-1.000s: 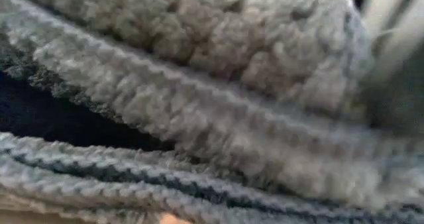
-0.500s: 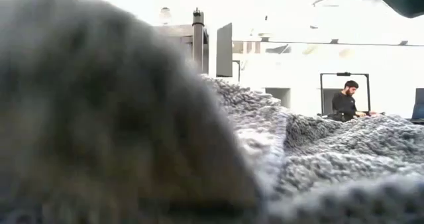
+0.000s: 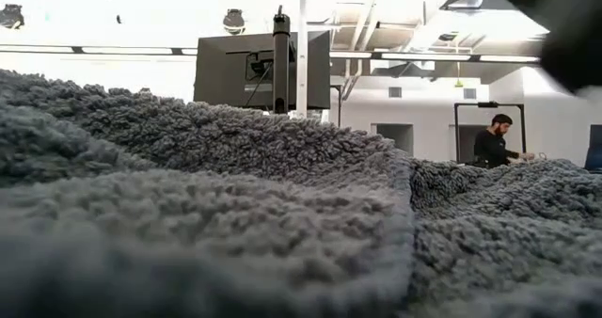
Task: Roll towel
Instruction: Roll the black towel
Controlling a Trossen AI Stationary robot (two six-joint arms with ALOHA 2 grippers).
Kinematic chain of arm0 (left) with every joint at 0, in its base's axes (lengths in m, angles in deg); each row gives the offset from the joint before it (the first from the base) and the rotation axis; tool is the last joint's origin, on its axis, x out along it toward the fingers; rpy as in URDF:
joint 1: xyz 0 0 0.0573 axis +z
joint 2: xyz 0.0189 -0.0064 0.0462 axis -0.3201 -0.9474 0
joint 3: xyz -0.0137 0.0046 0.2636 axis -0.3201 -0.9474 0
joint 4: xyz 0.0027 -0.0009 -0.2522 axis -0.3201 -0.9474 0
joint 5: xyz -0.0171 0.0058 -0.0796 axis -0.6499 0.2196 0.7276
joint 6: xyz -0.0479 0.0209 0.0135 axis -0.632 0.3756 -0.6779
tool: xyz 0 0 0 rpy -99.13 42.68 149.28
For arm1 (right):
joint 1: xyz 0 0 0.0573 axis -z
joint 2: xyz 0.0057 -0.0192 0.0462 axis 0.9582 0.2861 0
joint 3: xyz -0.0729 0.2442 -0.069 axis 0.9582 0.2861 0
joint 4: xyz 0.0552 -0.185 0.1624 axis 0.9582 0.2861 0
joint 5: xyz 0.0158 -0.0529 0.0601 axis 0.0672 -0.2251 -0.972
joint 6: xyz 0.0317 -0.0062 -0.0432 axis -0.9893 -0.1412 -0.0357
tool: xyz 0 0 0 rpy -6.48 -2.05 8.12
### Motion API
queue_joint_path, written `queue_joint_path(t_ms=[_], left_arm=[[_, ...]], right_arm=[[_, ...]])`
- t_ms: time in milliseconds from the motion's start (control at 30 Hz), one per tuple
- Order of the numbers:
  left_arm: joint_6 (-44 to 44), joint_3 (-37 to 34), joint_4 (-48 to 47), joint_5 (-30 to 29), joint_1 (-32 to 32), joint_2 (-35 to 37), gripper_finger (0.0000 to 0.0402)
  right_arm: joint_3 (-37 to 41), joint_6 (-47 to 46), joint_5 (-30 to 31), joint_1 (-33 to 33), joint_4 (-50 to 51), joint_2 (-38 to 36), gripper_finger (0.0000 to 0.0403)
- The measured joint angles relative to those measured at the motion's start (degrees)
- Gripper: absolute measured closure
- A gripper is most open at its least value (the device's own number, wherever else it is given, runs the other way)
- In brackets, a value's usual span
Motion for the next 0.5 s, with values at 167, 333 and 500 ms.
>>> queue_joint_path(t_ms=[167, 333, 500], left_arm=[[-0.2, 0.0, -0.2, -0.8, 0.0, 0.0, 0.0246], [-0.3, -0.2, -0.8, -1.7, -0.4, 0.0, 0.0246], [-0.9, -0.2, -2.4, -2.4, -0.7, 0.0, 0.0247]], right_arm=[[0.1, 6.4, -0.1, -0.1, -5.0, 0.8, 0.0305], [0.2, 10.3, 0.5, 0.1, -6.0, 2.4, 0.0221], [0.3, 17.6, 1.4, 0.1, -6.0, 4.7, 0.0166]])
